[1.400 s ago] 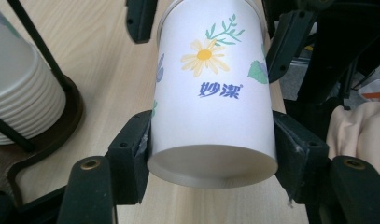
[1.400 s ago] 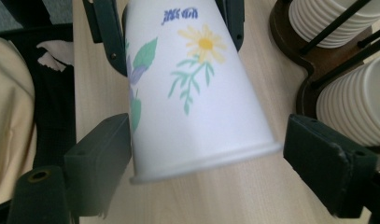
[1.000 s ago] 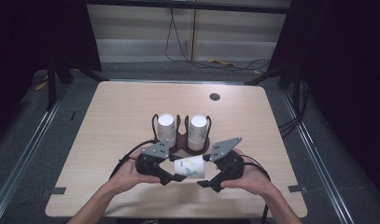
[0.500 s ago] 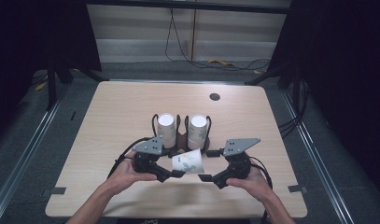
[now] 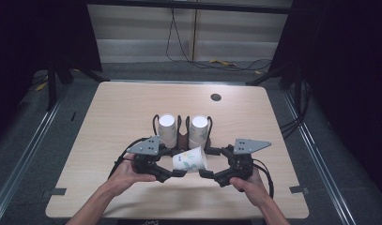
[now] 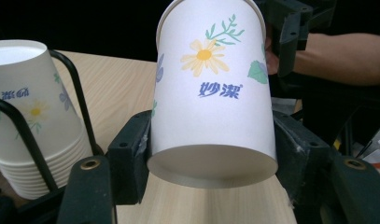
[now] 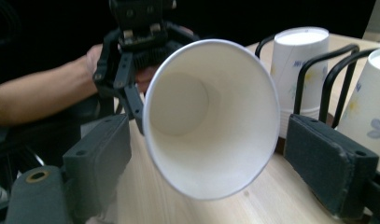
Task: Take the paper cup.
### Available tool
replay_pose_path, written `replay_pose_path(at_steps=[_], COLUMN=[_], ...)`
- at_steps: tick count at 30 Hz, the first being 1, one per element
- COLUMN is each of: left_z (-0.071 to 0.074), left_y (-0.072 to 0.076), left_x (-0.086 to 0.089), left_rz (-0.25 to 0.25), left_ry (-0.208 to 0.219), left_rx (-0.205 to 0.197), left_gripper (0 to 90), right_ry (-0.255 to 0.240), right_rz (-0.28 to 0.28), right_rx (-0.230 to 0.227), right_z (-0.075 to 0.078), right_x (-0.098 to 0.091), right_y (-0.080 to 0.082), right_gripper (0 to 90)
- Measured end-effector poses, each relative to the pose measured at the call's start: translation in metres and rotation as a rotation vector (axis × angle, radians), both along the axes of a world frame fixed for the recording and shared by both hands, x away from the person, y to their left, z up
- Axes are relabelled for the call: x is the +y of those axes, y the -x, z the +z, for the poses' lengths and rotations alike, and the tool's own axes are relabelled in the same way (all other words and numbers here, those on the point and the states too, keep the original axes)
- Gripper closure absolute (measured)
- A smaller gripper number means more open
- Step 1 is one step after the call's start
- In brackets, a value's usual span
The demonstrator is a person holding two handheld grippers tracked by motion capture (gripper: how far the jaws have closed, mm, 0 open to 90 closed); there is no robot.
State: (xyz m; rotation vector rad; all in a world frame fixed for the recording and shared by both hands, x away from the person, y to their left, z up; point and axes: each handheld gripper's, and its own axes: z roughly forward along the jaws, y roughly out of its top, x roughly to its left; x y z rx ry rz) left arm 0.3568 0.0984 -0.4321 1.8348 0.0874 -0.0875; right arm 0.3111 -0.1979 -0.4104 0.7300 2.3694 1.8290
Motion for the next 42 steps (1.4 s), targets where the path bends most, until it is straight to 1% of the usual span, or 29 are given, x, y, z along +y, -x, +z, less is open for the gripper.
replay_pose_path(at_steps=[3, 5, 7, 10, 15, 17, 20, 22, 27, 30, 32, 33, 34, 37, 42], left_z=[0.000, 0.001, 0.001, 0.001, 0.001, 0.000, -0.001, -0.001, -0.002, -0.002, -0.003, -0.004, -0.004, -0.004, -0.006], left_y=[0.001, 0.001, 0.001, 0.002, 0.002, 0.002, 0.003, 0.003, 0.002, 0.003, 0.002, 0.002, 0.002, 0.001, 0.000], left_x=[-0.001, -0.001, -0.002, -0.003, -0.004, -0.004, -0.005, -0.005, -0.006, -0.007, -0.006, -0.006, -0.005, -0.005, -0.005], left_rz=[-0.007, -0.012, -0.014, -0.017, -0.025, -0.028, -0.034, -0.035, -0.041, -0.041, -0.045, -0.043, -0.042, -0.047, -0.034], left_ry=[0.022, 0.018, 0.017, 0.022, 0.022, 0.015, 0.015, 0.011, 0.007, 0.008, 0.002, 0.012, 0.007, 0.013, 0.017], left_rx=[0.007, 0.003, 0.005, 0.005, 0.007, 0.009, 0.015, 0.017, 0.021, 0.020, 0.023, 0.029, 0.028, 0.041, 0.062], left_gripper=[36.3, 36.3, 36.3, 36.3, 36.3, 36.3, 36.3, 36.3, 36.2, 36.2, 36.1, 36.1, 36.2, 35.9, 33.9], right_ry=[-0.041, -0.065, -0.100, -0.112, -0.104, -0.095, -0.094, -0.088, -0.081, -0.075, -0.066, -0.062, -0.062, -0.062, -0.060], right_rz=[0.000, -0.009, -0.009, -0.007, 0.009, 0.011, 0.016, 0.023, 0.035, 0.046, 0.058, 0.058, 0.064, 0.069, 0.073], right_rx=[0.001, 0.003, 0.014, 0.019, 0.034, 0.030, 0.031, 0.027, 0.038, 0.054, 0.068, 0.064, 0.068, 0.070, 0.068], right_z=[0.000, 0.000, 0.000, -0.002, -0.005, -0.006, -0.007, -0.007, -0.009, -0.012, -0.013, -0.012, -0.012, -0.012, -0.011], right_x=[0.001, 0.001, 0.001, 0.004, 0.009, 0.011, 0.011, 0.011, 0.012, 0.013, 0.014, 0.014, 0.014, 0.014, 0.014], right_y=[-0.001, -0.001, -0.002, -0.004, -0.004, -0.005, -0.005, -0.005, -0.007, -0.008, -0.009, -0.009, -0.009, -0.010, -0.010], right_gripper=[13.9, 13.8, 13.8, 13.9, 15.4, 16.2, 20.8, 21.3, 20.9, 19.4, 21.6, 22.4, 23.5, 25.0, 26.5])
